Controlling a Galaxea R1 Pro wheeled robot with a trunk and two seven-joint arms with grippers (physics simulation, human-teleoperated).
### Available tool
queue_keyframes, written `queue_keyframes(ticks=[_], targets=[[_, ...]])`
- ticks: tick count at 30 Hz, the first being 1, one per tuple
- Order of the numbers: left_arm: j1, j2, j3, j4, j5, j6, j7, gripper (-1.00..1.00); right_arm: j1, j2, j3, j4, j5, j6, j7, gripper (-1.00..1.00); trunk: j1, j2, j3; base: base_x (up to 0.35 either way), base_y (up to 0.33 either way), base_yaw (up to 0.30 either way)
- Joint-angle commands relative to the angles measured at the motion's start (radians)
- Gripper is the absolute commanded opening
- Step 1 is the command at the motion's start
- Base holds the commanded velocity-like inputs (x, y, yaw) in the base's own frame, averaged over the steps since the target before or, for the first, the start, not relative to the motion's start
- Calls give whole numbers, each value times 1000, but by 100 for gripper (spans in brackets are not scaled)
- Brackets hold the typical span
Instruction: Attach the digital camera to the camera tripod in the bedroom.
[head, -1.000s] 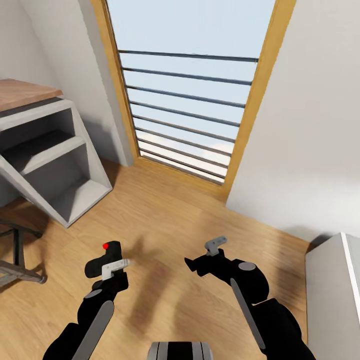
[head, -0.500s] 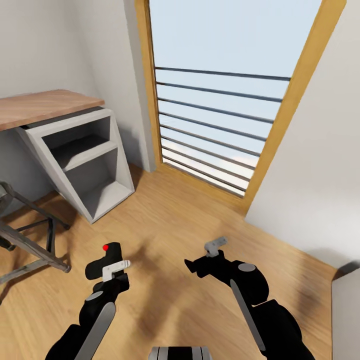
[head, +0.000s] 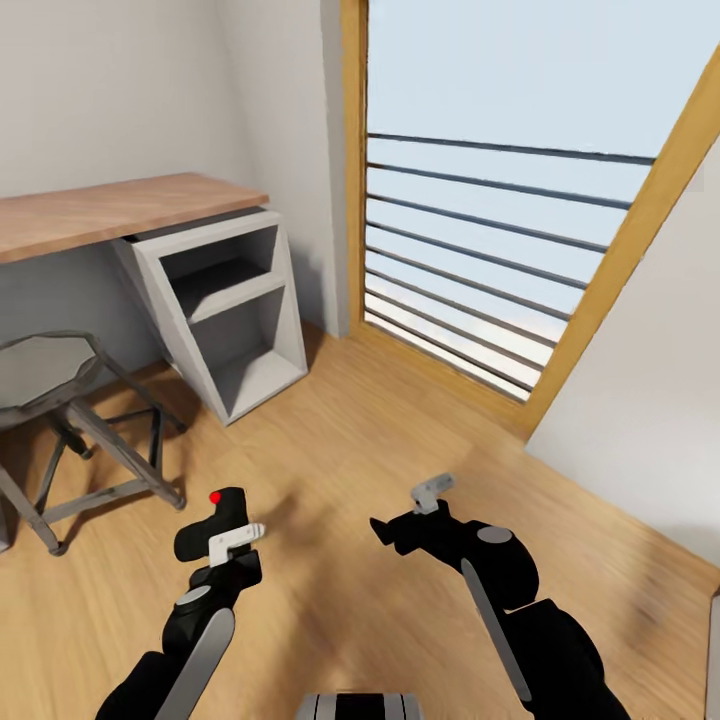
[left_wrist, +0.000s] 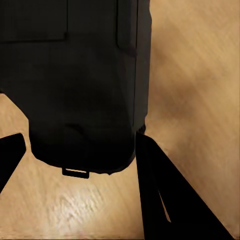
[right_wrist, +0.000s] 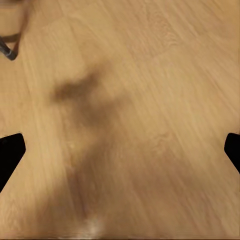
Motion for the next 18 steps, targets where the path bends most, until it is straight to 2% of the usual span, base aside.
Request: queue_keyframes(ticks=[1, 9, 13, 18], targets=[[-1, 1, -3, -1, 4, 4, 9, -100, 0, 0, -1, -1, 1, 5, 3, 100, -1, 0, -1, -274, 0, 106], [-1, 4, -4, -1, 0, 4, 16, -100, 2, -6, -1, -1, 0, 6, 3, 100, -1, 0, -1, -286, 0, 42], [-1, 2, -5, -2, 1, 4, 18, -100, 1, -13, -2, -1, 0, 4, 3, 100, -1, 0, -1, -124, 0, 11], [1, 1, -7, -3, 2, 4, 15, -100, 1, -18, -10, -1, 0, 5, 1, 100, -3, 1, 19, -48, 0, 4]])
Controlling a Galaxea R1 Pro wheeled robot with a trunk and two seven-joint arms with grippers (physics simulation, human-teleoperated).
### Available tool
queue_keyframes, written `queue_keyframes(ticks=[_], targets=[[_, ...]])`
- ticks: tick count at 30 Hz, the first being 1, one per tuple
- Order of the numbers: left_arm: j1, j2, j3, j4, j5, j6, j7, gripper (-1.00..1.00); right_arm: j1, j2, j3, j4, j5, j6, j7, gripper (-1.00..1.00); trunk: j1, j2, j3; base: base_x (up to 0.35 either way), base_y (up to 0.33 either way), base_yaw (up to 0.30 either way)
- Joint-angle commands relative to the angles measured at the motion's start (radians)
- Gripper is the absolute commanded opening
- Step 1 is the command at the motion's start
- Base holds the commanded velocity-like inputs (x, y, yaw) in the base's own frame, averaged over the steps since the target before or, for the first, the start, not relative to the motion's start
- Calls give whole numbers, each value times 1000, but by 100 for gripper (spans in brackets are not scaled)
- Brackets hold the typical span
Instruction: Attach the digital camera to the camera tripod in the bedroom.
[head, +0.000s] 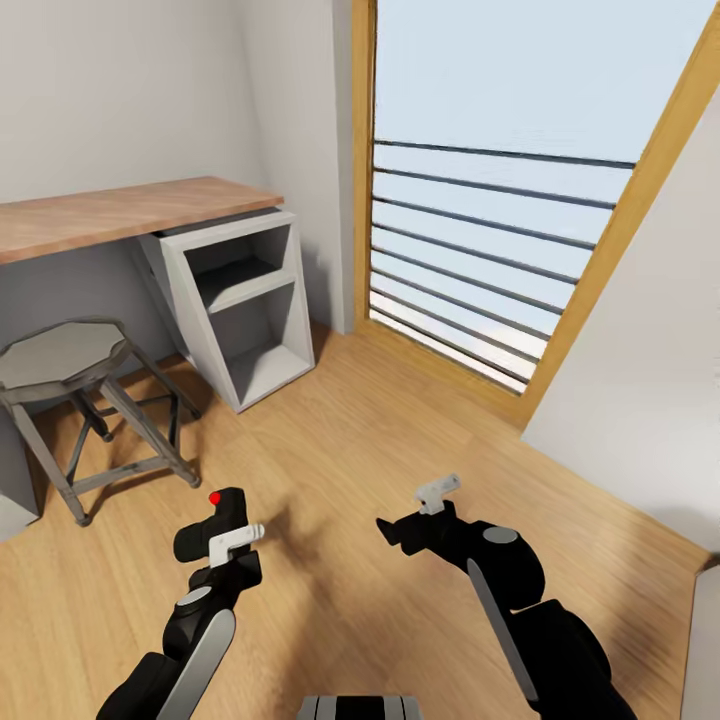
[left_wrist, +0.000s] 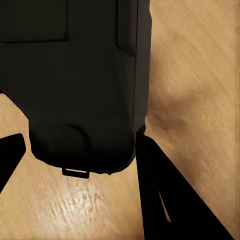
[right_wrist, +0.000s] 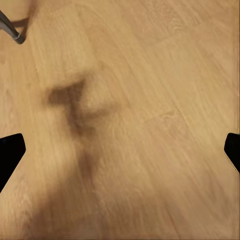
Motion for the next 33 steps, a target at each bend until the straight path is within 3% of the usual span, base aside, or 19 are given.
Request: queue_keyframes(ticks=[1, 6, 19, 27, 33], targets=[[1, 1, -3, -1, 6, 4, 9, -100, -1, 0, -6, -1, 1, 6, 2, 100, -1, 0, 3, -28, 0, 2], [20, 1, -6, -2, 7, 4, 11, -100, -1, -2, -25, -1, 1, 10, 1, 100, -3, 1, 23, -16, 0, 1], [45, 2, -5, -6, 9, 4, 6, -100, 2, 0, -22, -1, 0, 14, 1, 100, -9, 4, 73, -3, 0, 11], [48, 2, -5, 2, 11, 3, 1, -100, 1, 0, -30, -1, 0, 15, 1, 100, -12, 6, 104, 0, 0, 201], [48, 2, -1, 26, 11, -37, 0, -100, 1, -1, -30, -1, 0, 15, 1, 100, -15, 7, 127, 0, 0, 273]])
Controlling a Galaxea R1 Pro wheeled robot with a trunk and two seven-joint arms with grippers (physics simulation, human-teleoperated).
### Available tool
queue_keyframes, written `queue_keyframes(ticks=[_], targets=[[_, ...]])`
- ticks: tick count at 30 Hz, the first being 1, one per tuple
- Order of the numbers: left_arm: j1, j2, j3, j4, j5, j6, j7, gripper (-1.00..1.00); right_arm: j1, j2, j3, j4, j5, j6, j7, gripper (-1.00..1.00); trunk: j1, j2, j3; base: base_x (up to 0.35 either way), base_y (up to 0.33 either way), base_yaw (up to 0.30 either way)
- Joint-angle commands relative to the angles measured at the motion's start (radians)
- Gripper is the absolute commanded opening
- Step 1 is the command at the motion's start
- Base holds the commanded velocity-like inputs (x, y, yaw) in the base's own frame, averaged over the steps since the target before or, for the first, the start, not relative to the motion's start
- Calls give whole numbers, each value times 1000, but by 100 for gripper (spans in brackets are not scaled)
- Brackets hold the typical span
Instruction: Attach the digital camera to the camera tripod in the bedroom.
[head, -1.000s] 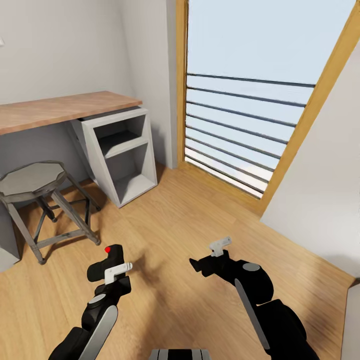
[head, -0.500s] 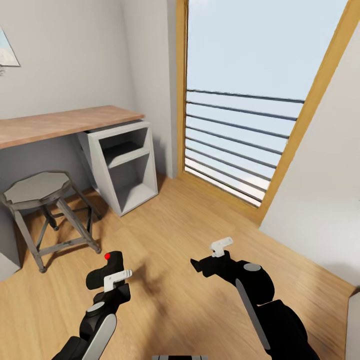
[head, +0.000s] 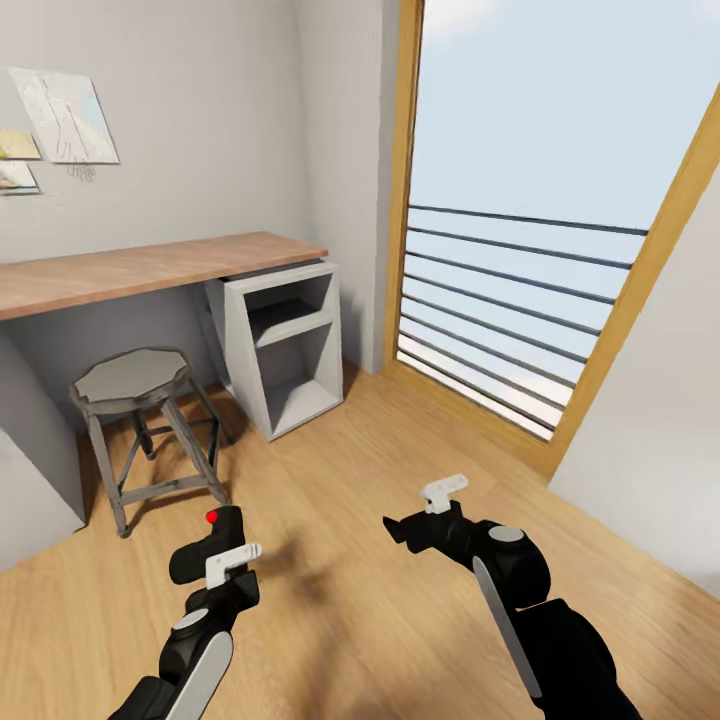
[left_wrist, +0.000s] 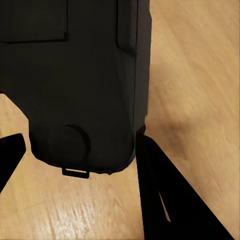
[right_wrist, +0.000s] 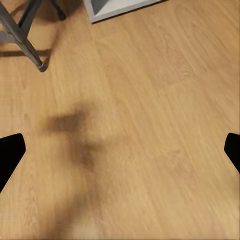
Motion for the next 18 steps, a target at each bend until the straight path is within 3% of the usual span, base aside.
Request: queue_keyframes(ticks=[1, 10, 18], targets=[[-1, 1, -3, 5, 4, -2, 9, -100, 0, 0, -3, -1, 1, 5, 3, 100, -1, 0, 3, 0, 0, 279], [-1, -4, -5, 49, 6, -36, 11, -100, -1, 1, -3, -1, 1, 6, 5, 100, -5, 2, 38, 0, 0, 283], [-1, -3, -6, 65, 5, -52, 12, -100, -1, 0, -3, -1, 1, 6, 5, 100, -5, 2, 38, 0, 0, 285]])
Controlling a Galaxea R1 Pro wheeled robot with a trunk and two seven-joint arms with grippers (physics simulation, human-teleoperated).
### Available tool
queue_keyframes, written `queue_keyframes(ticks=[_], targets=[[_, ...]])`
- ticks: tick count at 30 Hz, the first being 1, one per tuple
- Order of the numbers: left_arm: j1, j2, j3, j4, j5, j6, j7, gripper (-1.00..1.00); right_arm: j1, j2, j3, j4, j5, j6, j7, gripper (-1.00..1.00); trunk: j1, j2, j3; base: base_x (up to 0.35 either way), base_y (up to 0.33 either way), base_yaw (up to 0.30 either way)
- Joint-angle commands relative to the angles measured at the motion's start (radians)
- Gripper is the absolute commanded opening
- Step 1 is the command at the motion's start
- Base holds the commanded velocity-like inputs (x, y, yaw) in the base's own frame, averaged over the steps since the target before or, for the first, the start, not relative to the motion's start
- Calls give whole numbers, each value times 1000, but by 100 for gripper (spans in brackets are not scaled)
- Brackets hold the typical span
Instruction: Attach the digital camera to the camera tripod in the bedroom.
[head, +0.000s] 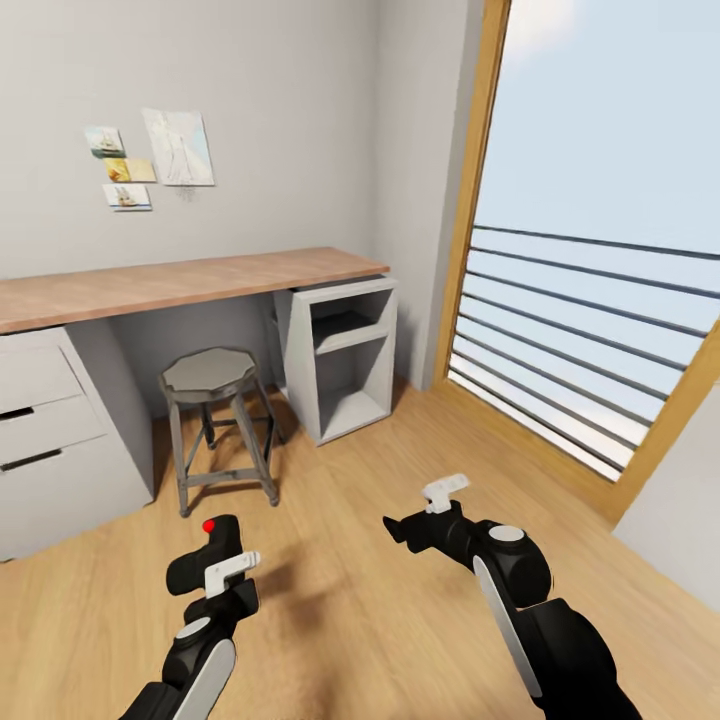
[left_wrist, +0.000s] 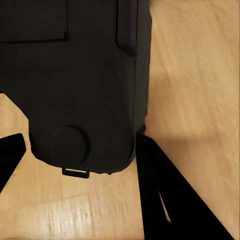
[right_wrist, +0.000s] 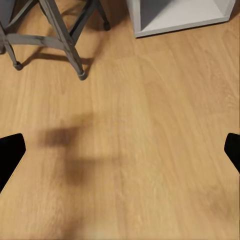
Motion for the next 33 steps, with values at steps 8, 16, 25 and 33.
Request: queue_keyframes(ticks=[8, 16, 25, 33], targets=[[-1, 3, -1, 32, 2, 3, 7, -100, 0, 1, 0, -1, 1, 5, 2, 100, 0, 0, -1, -11, 21, 285], [-1, 3, 6, 43, 1, 3, 8, -100, -1, 4, 1, -1, 0, 12, 2, 100, 0, 0, -1, -69, 229, 286], [0, 4, 7, 46, 0, 2, 9, -100, 0, 4, 6, -1, 0, 20, 2, 100, 0, 0, -1, -31, 156, 286], [0, 4, 8, 46, 0, 1, 10, -100, 0, 4, 10, -1, 0, 20, 2, 100, 0, 0, -1, -9, 67, 286]])
